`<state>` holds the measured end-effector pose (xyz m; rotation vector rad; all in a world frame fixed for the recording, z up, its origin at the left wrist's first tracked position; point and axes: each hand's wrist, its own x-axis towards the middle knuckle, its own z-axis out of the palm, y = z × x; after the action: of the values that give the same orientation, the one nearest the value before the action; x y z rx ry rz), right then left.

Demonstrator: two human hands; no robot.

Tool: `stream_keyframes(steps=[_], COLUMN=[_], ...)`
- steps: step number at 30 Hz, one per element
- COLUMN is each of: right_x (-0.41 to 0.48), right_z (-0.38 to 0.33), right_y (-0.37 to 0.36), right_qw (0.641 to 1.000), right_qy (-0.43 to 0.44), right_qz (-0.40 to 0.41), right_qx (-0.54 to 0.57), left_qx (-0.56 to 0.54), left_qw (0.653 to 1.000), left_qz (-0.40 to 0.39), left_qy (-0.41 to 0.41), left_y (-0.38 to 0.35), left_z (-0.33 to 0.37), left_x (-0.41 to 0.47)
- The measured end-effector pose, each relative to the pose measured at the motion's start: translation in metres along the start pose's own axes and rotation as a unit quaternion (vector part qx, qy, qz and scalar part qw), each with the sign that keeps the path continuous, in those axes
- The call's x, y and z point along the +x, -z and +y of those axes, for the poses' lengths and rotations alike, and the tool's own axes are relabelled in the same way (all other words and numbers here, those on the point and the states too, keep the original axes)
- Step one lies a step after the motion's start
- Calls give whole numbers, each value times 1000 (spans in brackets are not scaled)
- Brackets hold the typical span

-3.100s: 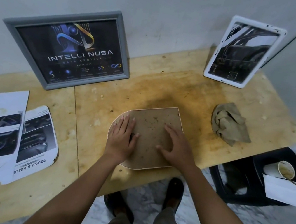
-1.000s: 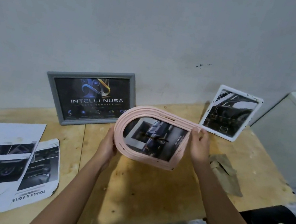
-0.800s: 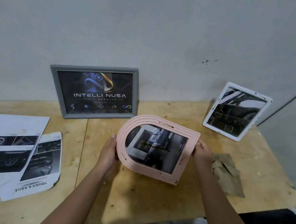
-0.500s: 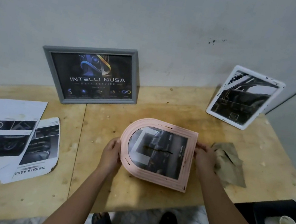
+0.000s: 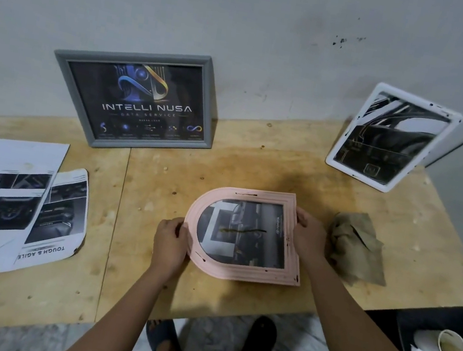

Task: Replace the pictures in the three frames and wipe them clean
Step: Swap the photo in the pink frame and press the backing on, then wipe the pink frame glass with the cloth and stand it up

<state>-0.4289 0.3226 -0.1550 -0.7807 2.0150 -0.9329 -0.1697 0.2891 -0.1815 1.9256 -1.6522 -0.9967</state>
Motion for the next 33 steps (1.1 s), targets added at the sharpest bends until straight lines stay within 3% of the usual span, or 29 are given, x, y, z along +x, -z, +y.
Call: stream_keyframes(steps=[4, 9, 11, 14, 17, 21, 23, 25, 28, 31, 33], right_x=[-5, -2, 6, 8, 6, 16, 20, 20, 16, 11, 5], right_z=[-5, 13, 34, 68, 86, 74, 56, 31, -6, -31, -44], right_y=[14, 37, 47, 54, 53, 65, 68, 59, 23, -30, -65], right_qw=[999, 971, 955, 954, 939, 939, 960, 959, 953, 948, 924], right_qy=[39, 97, 79, -37, -8, -4, -42, -43, 85, 226, 309], right_qz=[-7, 195, 238, 142, 131, 201, 243, 278, 286, 176, 74], right_qx=[-29, -96, -159, -261, -317, -280, -133, -21, -51, -136, -215], left_qx=[2, -32, -35, -36, -45, -44, -45, -42, -43, -42, -34], left_qw=[999, 998, 998, 998, 997, 997, 997, 997, 996, 995, 995], left_qz=[29, 48, 50, 44, 35, 21, 15, 11, 9, 11, 11], left_qy=[-16, -31, -33, -33, -43, -52, -62, -69, -73, -87, -94], left_y=[-3, -6, -7, -6, -6, -5, -3, -2, -1, -1, -3], left_z=[2, 3, 2, 3, 4, 3, 3, 1, -3, -8, -10], left_x=[-5, -14, -13, -11, -6, 1, 6, 9, 11, 13, 14])
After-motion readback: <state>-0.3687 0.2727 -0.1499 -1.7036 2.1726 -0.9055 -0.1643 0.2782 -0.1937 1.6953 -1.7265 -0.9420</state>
